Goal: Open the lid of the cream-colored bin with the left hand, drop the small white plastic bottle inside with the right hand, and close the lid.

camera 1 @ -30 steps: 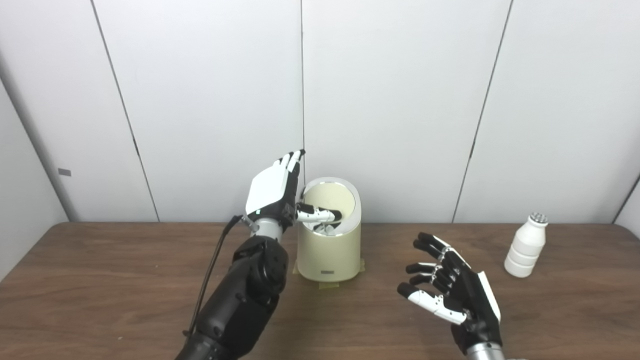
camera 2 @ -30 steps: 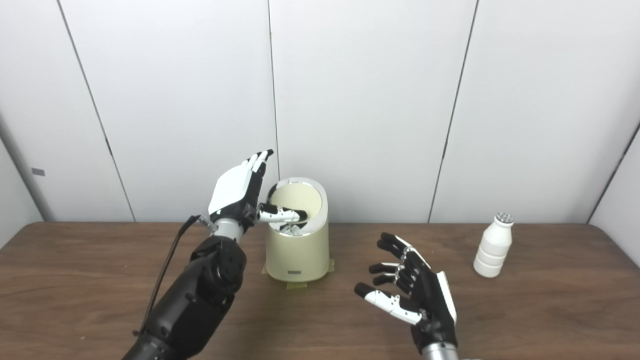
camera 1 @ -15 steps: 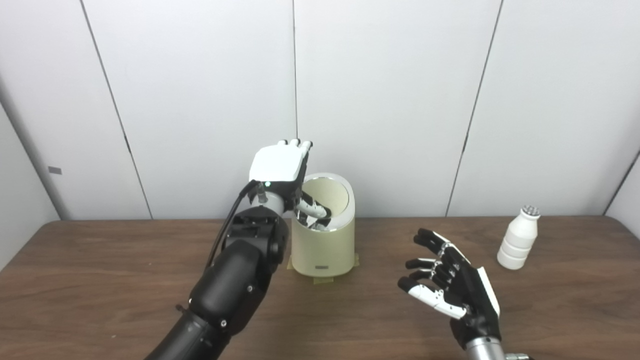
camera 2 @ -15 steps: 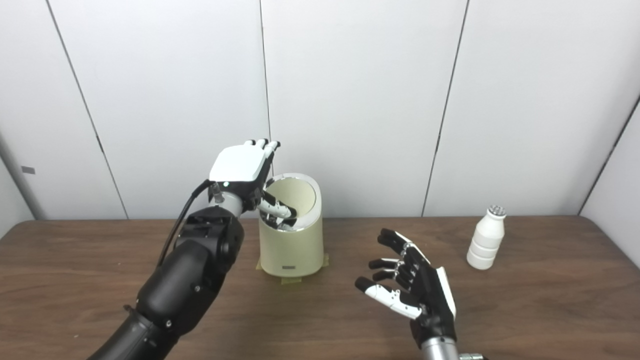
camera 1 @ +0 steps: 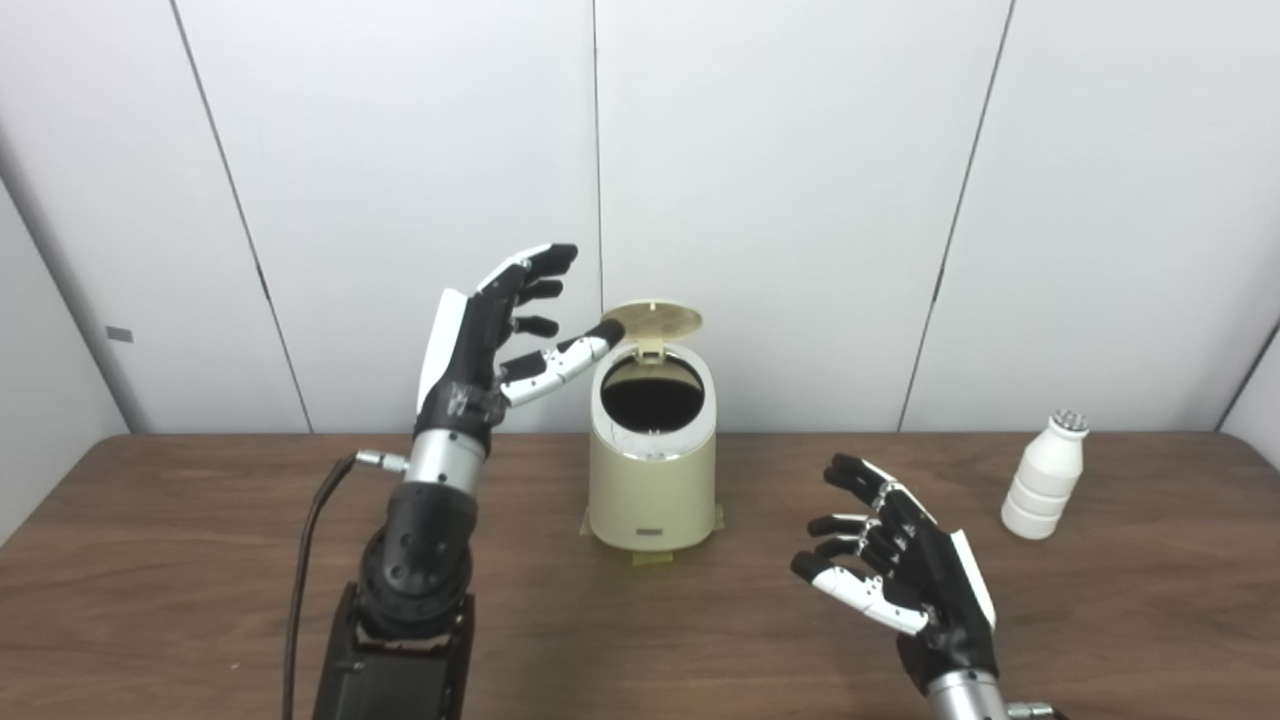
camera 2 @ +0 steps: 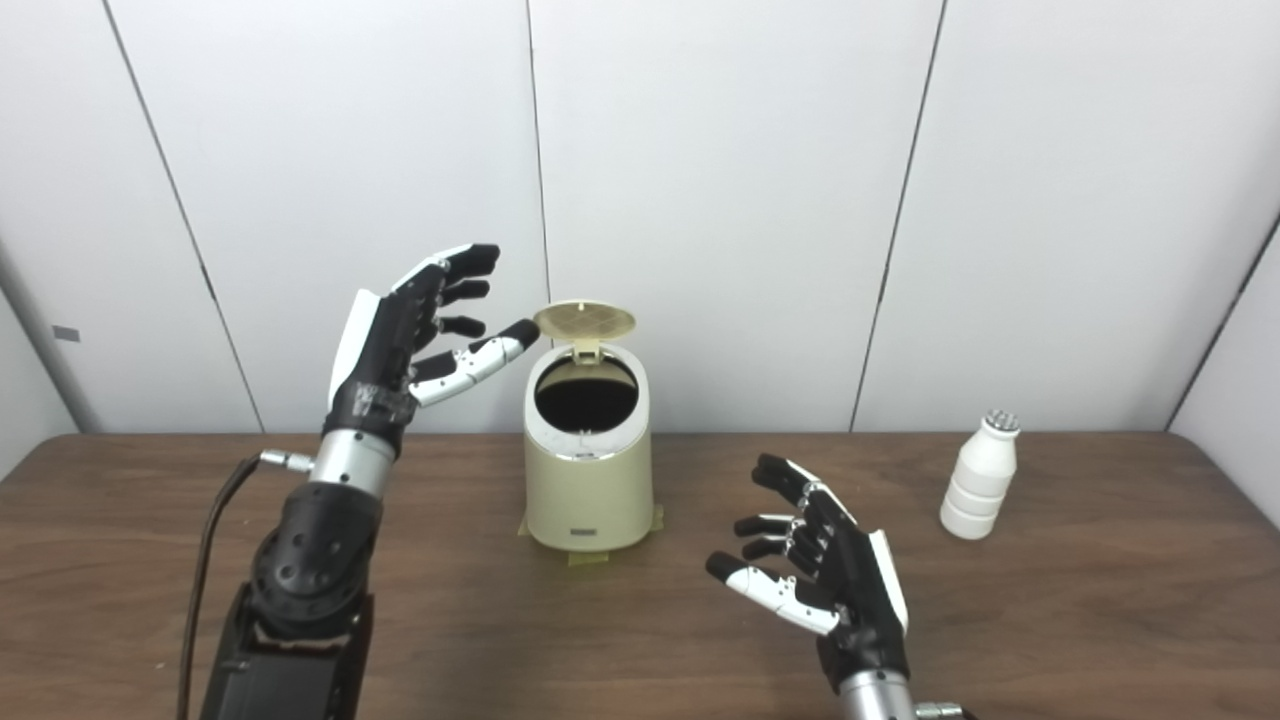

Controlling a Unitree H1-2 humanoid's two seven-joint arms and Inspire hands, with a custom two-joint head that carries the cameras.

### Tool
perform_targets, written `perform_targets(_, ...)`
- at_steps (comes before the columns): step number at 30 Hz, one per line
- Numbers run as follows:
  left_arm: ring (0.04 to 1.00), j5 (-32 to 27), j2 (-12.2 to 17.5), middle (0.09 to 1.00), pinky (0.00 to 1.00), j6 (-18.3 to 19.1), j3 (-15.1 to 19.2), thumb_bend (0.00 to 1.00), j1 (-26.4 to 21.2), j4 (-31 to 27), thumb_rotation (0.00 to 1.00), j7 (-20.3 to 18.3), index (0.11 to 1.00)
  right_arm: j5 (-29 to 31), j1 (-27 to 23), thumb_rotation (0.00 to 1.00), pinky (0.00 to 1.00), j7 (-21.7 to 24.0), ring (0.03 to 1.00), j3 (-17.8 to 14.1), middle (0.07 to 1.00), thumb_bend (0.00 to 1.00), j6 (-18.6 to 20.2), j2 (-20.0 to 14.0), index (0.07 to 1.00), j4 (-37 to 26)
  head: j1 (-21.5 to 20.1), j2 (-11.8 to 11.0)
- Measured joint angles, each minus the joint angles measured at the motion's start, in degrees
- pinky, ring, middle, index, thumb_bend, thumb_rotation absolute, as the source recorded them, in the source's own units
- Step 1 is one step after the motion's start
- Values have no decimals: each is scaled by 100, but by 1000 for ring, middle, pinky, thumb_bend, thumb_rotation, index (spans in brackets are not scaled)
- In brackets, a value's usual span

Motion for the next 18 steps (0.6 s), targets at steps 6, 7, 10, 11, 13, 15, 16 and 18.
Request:
perform_targets(6,671,-434,123,741,526,-21,130,664,1008,-9,173,75,762,23,-2,220,490,16,573,-23,793,798,-2,-63,775,24,-35,-26)
perform_targets(7,661,-423,154,738,516,-205,147,662,1124,38,171,182,758,22,-1,221,490,15,575,-23,791,799,-2,-62,776,25,-44,-26)
perform_targets(10,640,-355,264,731,493,-696,117,683,1406,232,195,390,757,22,1,204,491,16,572,-21,789,790,-6,-60,768,35,-35,-62)
perform_targets(11,635,-343,292,729,488,-840,100,691,1490,296,201,427,759,23,2,200,492,16,571,-22,789,788,-6,-60,766,35,-35,-88)
perform_targets(13,626,-335,327,719,482,-1013,61,707,1623,390,212,474,757,25,3,187,486,18,563,-27,788,782,-21,-61,762,41,-96,-149)
perform_targets(15,615,-340,351,703,480,-1224,28,722,1701,517,217,494,751,32,3,181,486,19,563,-37,784,782,-67,-62,761,75,-158,-193)
perform_targets(16,617,-351,370,694,502,-1293,5,734,1734,598,230,494,747,34,3,205,477,18,565,-48,779,798,-128,-63,767,131,-184,-202)
perform_targets(18,626,-369,386,692,539,-1364,-23,734,1766,683,229,487,746,20,-2,226,492,13,571,-63,775,812,-201,-68,766,216,-315,-272)
